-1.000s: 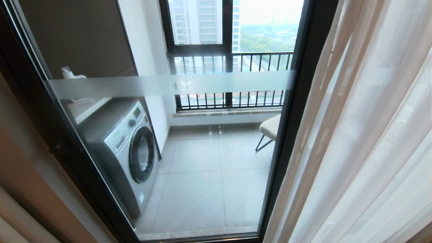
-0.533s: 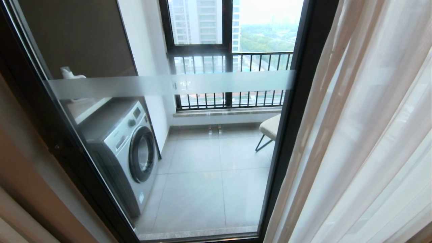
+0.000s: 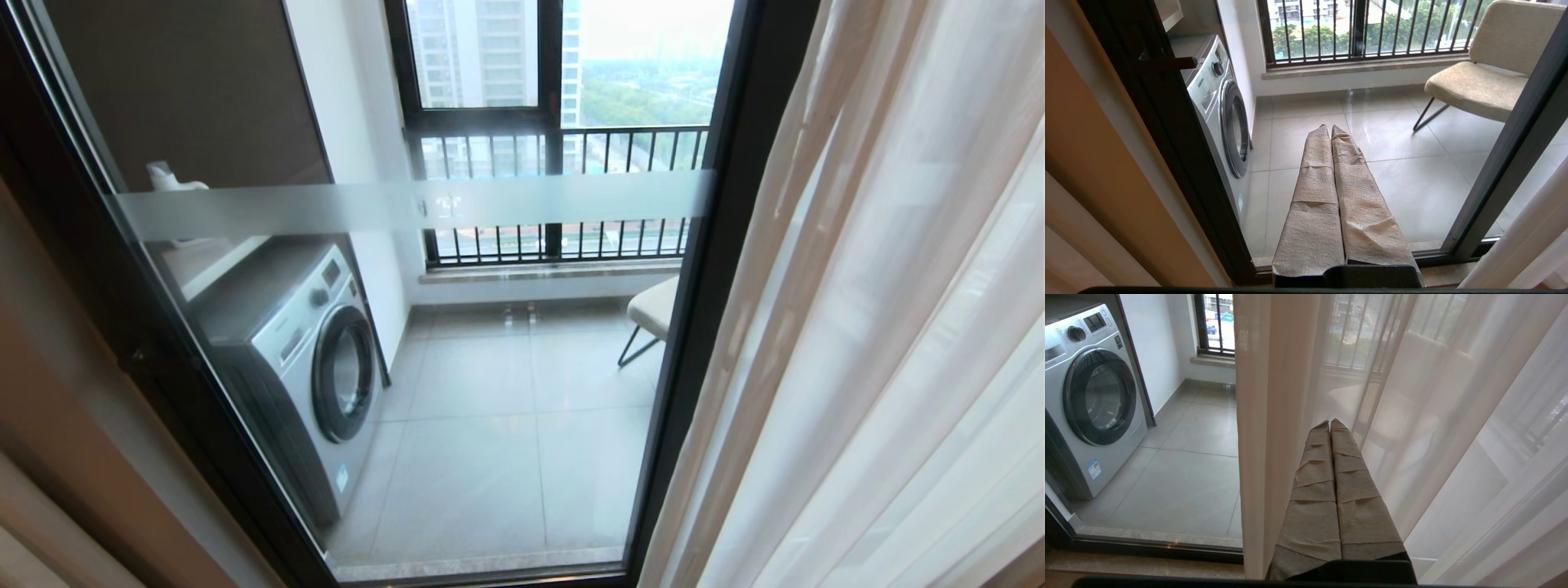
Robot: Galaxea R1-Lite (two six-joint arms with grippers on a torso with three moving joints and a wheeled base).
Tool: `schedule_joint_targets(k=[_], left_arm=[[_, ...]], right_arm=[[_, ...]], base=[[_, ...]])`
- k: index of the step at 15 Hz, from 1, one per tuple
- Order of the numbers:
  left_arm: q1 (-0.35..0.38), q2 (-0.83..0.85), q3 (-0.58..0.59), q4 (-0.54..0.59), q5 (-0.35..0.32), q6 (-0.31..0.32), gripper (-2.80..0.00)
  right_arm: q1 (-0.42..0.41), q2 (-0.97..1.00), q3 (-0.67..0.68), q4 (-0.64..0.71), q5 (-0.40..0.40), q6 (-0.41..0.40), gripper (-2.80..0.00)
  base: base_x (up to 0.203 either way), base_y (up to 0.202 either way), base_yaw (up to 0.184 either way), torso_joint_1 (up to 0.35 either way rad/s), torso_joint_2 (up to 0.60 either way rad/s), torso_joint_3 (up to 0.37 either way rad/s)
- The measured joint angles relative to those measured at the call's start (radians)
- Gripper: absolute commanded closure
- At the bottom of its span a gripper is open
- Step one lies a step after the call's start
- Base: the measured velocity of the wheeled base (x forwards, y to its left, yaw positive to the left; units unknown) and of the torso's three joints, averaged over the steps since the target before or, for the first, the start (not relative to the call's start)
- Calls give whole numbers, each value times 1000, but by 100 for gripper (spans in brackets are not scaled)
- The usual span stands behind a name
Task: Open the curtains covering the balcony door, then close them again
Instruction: Pull the inner curtains open on both sides
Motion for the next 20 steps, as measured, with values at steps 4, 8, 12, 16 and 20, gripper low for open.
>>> schedule_joint_targets(k=[4, 8, 12, 16, 20], left_arm=[[0, 0, 0, 0, 1, 0, 0], [0, 0, 0, 0, 1, 0, 0], [0, 0, 0, 0, 0, 0, 0], [0, 0, 0, 0, 1, 0, 0], [0, 0, 0, 0, 1, 0, 0]], right_arm=[[34, 152, -138, -23, 14, -46, 0], [97, 372, -291, -94, 17, -72, -280], [109, 623, -408, -275, 18, -62, -280], [111, 839, -524, -412, 19, 4, -280], [111, 1035, -649, -547, 18, 106, -280]], base=[[0, 0, 0, 0, 0, 0], [0, 0, 0, 0, 0, 0], [0, 0, 0, 0, 0, 0], [0, 0, 0, 0, 0, 0], [0, 0, 0, 0, 0, 0]])
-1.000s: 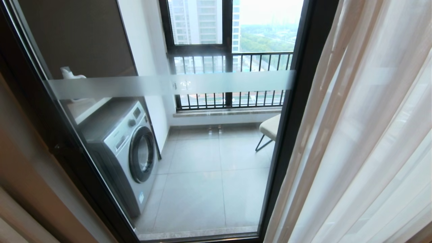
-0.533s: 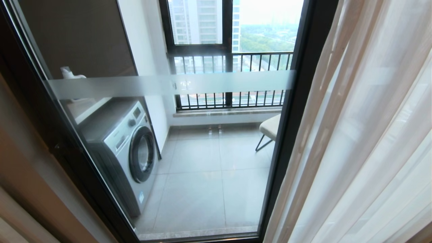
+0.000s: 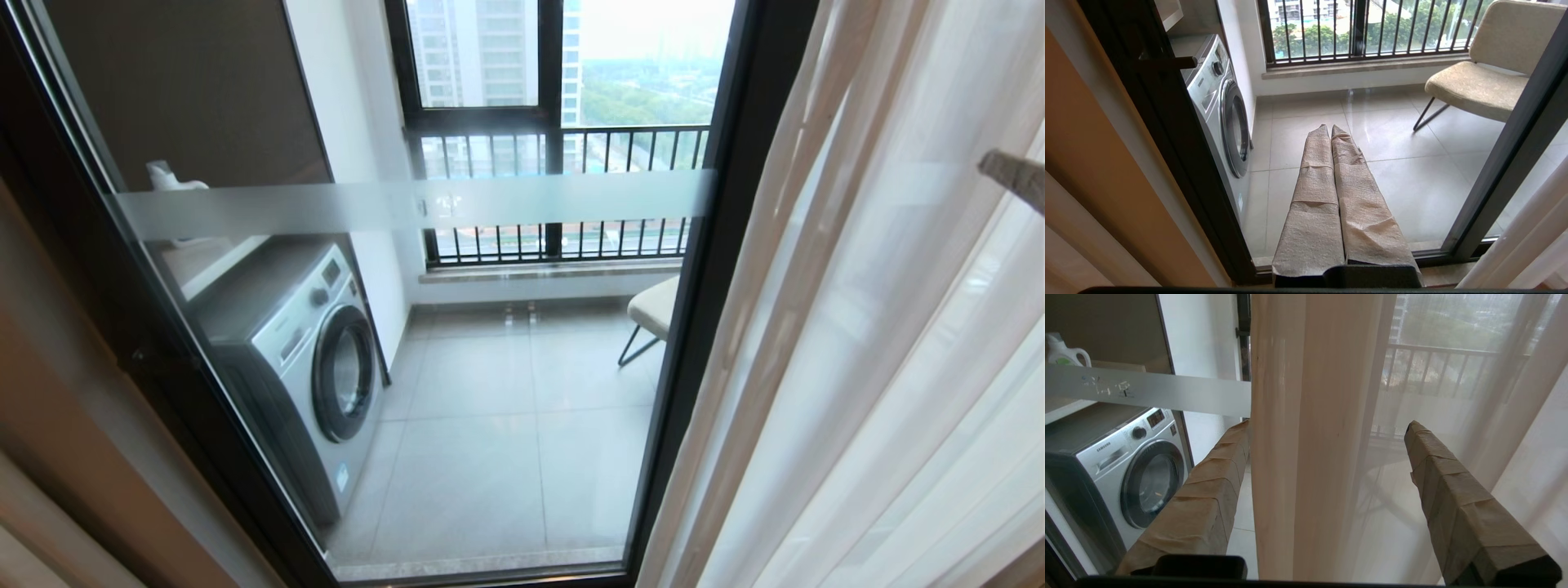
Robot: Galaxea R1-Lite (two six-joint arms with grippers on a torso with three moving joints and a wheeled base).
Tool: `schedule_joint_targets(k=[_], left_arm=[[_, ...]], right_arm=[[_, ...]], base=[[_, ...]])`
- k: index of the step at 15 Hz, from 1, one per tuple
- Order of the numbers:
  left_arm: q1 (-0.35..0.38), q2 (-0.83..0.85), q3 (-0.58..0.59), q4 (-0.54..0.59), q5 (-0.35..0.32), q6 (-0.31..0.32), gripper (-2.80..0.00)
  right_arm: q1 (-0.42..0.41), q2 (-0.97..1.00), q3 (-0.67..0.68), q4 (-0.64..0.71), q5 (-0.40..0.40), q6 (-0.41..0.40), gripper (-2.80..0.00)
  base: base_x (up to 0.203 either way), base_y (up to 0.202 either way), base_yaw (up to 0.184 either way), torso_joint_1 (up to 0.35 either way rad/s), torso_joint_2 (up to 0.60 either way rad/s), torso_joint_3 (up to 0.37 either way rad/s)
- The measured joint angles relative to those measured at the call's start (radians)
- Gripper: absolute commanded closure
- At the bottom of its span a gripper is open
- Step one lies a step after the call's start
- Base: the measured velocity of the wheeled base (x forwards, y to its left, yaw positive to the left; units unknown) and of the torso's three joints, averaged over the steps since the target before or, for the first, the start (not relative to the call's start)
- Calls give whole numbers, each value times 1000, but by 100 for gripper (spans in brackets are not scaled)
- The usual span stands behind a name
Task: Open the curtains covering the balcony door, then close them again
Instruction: Pull the inner curtains open on both sides
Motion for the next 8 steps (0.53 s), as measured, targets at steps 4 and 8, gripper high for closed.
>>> schedule_joint_targets(k=[4, 8], left_arm=[[0, 0, 0, 0, 0, 0, 0], [0, 0, 0, 0, 0, 0, 0]], right_arm=[[0, 118, -95, -30, 1, 93, -280], [1, 183, -165, -43, 3, 154, -280]], base=[[0, 0, 0, 0, 0, 0], [0, 0, 0, 0, 0, 0]])
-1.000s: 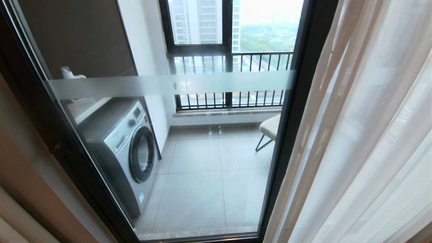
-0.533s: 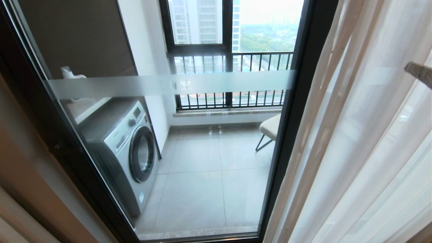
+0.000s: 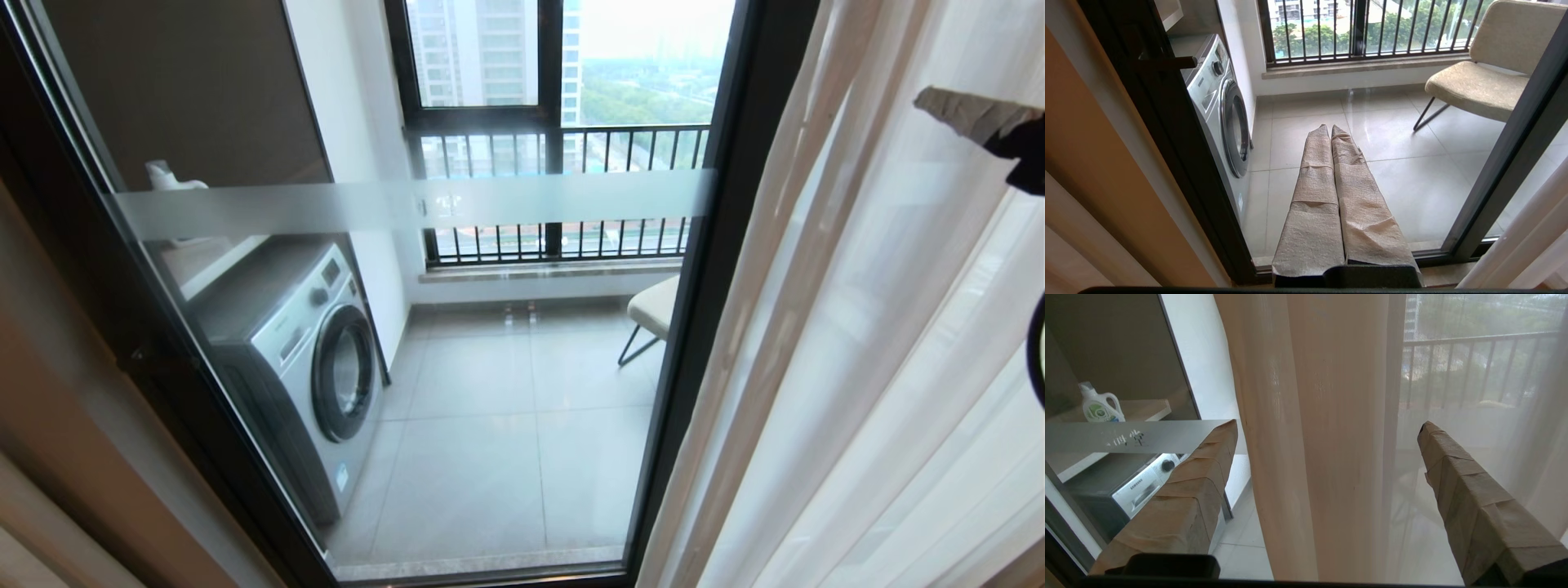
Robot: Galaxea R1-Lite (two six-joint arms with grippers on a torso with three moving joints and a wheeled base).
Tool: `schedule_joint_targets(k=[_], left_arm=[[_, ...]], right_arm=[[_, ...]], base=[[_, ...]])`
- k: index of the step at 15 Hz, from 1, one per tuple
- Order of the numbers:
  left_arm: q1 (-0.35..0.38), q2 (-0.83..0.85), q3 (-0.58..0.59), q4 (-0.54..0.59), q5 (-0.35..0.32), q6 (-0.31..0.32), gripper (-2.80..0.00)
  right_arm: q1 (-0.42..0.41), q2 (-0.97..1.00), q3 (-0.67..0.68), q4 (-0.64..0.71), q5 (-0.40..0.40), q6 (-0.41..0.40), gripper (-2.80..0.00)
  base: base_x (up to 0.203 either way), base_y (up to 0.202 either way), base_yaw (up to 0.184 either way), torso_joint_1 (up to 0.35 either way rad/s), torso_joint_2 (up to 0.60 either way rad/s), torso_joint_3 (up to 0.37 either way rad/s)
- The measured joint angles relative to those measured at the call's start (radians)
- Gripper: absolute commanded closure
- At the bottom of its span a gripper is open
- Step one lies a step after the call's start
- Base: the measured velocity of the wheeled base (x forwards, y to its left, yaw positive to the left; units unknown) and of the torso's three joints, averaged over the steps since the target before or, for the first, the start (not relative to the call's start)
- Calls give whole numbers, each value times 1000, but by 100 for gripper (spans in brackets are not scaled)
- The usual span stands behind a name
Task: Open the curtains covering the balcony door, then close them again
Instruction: Pull the inner curtains open on both sides
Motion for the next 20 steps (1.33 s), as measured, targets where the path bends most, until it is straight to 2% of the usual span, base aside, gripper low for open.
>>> schedule_joint_targets(k=[3, 13, 16, 20], left_arm=[[0, 0, 0, 0, -1, 0, 0], [0, 0, 0, 0, 0, 0, 0], [0, 0, 0, 0, 0, 0, 0], [0, 0, 0, 0, 0, 0, 0]], right_arm=[[3, 63, -85, 0, 1, 29, -280], [70, 305, -343, -4, 0, 29, -280], [69, 365, -397, -18, -5, 15, -280], [62, 443, -452, -91, -10, -47, -280]], base=[[0, 0, 0, 0, 0, 0], [0, 0, 0, 0, 0, 0], [0, 0, 0, 0, 0, 0], [0, 0, 0, 0, 0, 0]])
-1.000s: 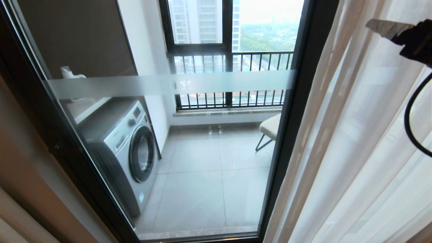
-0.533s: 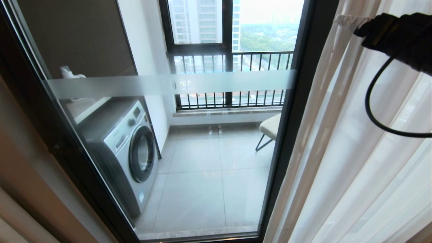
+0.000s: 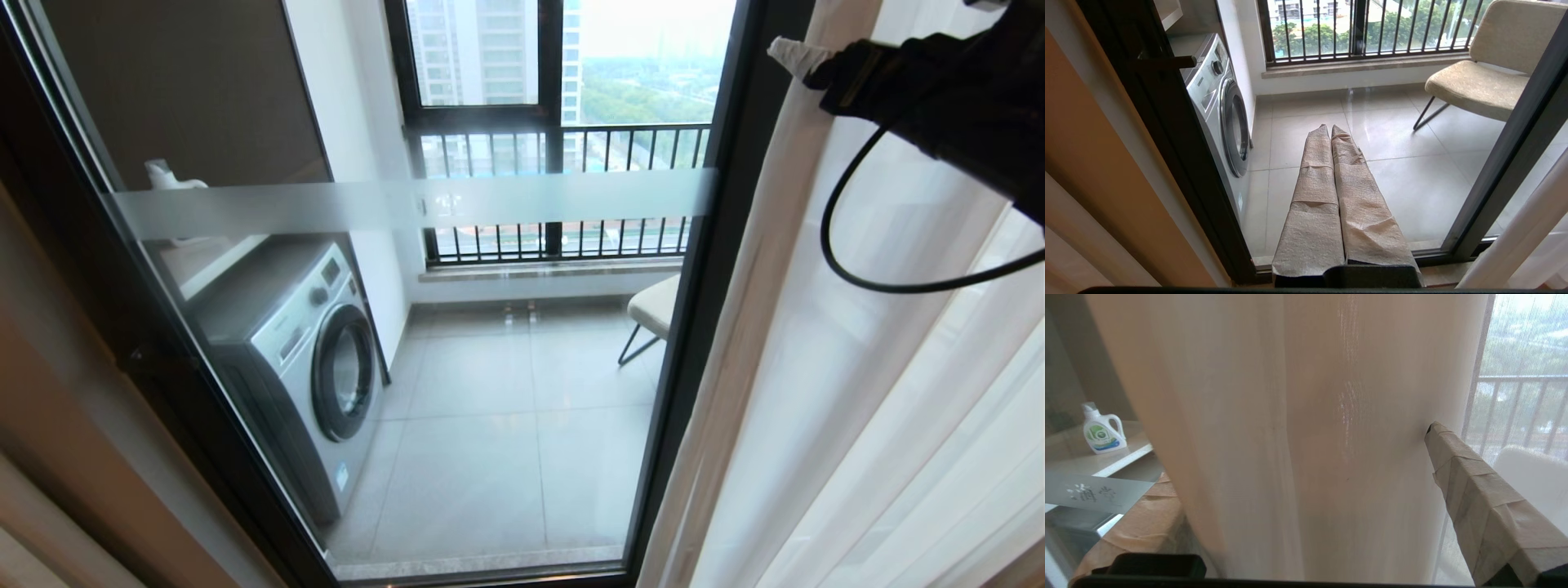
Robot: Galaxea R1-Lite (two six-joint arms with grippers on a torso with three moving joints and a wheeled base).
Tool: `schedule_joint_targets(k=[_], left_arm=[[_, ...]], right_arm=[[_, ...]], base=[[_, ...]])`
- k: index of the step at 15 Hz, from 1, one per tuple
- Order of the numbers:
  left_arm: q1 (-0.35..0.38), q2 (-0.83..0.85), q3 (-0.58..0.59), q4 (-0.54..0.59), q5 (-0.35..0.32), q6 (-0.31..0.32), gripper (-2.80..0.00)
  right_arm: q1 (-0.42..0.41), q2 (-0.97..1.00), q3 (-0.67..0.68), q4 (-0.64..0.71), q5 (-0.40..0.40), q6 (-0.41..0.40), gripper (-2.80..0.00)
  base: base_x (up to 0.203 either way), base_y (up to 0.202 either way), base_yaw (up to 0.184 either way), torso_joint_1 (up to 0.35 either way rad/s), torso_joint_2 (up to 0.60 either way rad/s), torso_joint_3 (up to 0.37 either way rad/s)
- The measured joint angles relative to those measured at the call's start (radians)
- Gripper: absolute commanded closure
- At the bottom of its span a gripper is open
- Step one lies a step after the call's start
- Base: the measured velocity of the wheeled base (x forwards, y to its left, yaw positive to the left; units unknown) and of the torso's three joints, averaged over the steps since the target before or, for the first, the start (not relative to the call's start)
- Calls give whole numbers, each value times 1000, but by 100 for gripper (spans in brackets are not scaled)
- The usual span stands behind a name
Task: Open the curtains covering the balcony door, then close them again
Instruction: Pull the inner curtains open on both sides
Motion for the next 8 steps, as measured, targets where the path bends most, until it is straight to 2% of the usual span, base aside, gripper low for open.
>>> schedule_joint_targets(k=[4, 7, 8], left_arm=[[0, 0, 0, 0, 0, 0, 0], [0, 0, 0, 0, 0, 0, 0], [0, 0, 0, 0, 0, 0, 0]], right_arm=[[-28, 46, -41, 0, -6, -83, -280], [-42, 57, -46, 0, -6, -100, -280], [-45, 60, -46, -2, -6, -101, -185]], base=[[0, 0, 0, 0, 0, 0], [0, 0, 0, 0, 0, 0], [0, 0, 0, 0, 0, 0]])
